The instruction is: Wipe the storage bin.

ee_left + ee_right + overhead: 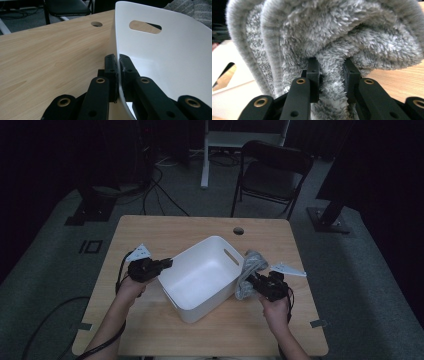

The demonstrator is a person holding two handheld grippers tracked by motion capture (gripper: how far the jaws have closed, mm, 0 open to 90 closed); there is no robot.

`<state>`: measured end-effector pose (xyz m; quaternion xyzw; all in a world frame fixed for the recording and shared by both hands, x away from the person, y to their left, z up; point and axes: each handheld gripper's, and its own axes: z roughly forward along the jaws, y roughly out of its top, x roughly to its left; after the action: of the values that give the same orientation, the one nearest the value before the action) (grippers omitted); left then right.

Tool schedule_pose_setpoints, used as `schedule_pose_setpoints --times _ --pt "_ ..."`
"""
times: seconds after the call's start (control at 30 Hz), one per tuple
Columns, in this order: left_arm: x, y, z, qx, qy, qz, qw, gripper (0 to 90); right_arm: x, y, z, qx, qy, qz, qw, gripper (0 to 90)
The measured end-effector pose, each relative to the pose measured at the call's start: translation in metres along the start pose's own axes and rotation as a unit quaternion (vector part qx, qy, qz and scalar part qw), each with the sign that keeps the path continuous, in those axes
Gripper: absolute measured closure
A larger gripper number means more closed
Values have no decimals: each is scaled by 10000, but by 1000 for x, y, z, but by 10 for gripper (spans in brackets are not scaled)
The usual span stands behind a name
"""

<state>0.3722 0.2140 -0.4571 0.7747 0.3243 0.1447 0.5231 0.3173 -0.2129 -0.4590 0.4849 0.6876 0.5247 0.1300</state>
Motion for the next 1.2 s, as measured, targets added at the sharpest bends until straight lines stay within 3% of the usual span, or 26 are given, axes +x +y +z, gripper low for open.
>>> schedule_pose_setpoints --times 0.4,0.83,1.2 --pt "0 1 3 10 -32 46 10000 861 -10 -17 22 412 -207 32 9989 728" --pt "-2 2 5 -3 -43 109 9999 859 -16 -23 31 578 -343 91 9977 727" --pt "-2 2 6 -22 -48 84 10000 858 -27 -35 46 918 -506 158 9944 728"
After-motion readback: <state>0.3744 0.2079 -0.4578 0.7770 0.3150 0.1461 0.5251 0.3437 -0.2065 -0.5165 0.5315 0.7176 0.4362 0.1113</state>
